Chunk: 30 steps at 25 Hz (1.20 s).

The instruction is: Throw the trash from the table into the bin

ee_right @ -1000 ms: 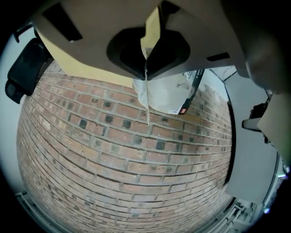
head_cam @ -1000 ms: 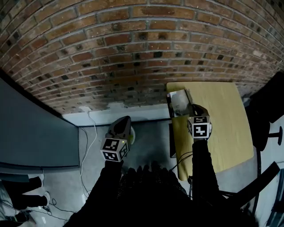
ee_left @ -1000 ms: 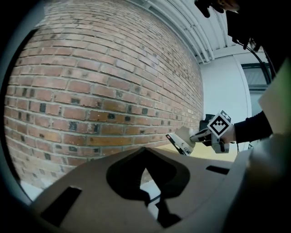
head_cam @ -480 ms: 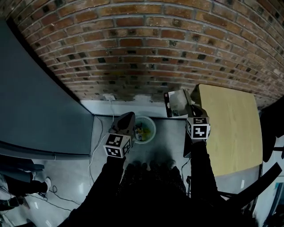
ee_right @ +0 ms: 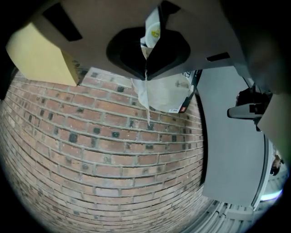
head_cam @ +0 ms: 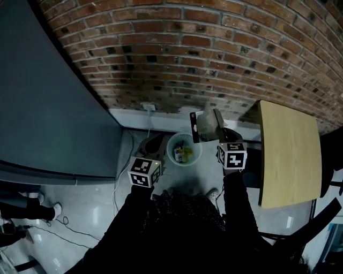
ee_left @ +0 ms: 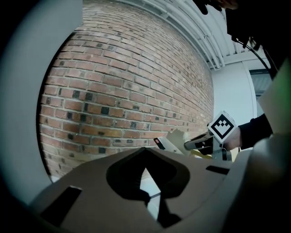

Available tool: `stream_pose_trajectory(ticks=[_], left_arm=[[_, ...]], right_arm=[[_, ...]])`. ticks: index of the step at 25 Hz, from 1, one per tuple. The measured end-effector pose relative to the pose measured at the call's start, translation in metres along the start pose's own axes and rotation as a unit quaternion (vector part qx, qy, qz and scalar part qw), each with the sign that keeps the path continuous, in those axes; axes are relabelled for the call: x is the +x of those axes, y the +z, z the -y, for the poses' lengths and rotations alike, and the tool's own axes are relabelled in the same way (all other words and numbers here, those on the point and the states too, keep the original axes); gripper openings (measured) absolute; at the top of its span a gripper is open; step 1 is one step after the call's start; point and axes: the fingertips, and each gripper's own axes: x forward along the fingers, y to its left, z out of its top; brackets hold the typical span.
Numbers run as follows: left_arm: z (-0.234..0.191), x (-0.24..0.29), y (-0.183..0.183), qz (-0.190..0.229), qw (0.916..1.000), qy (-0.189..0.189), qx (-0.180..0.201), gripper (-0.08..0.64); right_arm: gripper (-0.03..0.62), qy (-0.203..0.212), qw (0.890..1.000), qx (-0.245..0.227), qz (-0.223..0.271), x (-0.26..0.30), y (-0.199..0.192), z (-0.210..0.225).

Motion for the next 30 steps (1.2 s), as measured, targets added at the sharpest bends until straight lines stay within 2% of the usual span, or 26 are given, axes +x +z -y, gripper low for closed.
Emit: stream_pose_trajectory(ticks=[8,12,18,26,30], left_arm=[[-0.011,0.009,-0.006,0.008,0.9997,0.003,-0.021,0.005],[-0.001,0.024,-0.026,-0.022,0.9997,-0.005,-0.008,0.006],[0.004,0.057,-0.049,-0.049,0.9983,-0.017,-0.024,0.006],[-0.006,0.077,-0.083,-0.088,0.996,0.012,-0.011,0.006],[-0.012,0.086,-0.111,-0.104,0.9944,0.016,-0.012,0.005]], right_arm=[[0.012,0.038,0.999,0.006,-0.029,0.019,-0.022,-0.033],[0.012,0.06,0.997,0.012,-0.055,0.033,-0.045,-0.034],[0.012,0.103,0.992,0.026,-0.07,0.066,-0.076,-0.034],[0.012,0.159,0.98,0.032,-0.111,0.104,-0.12,-0.051],[0.012,0.171,0.976,0.036,-0.129,0.127,-0.148,-0.058]])
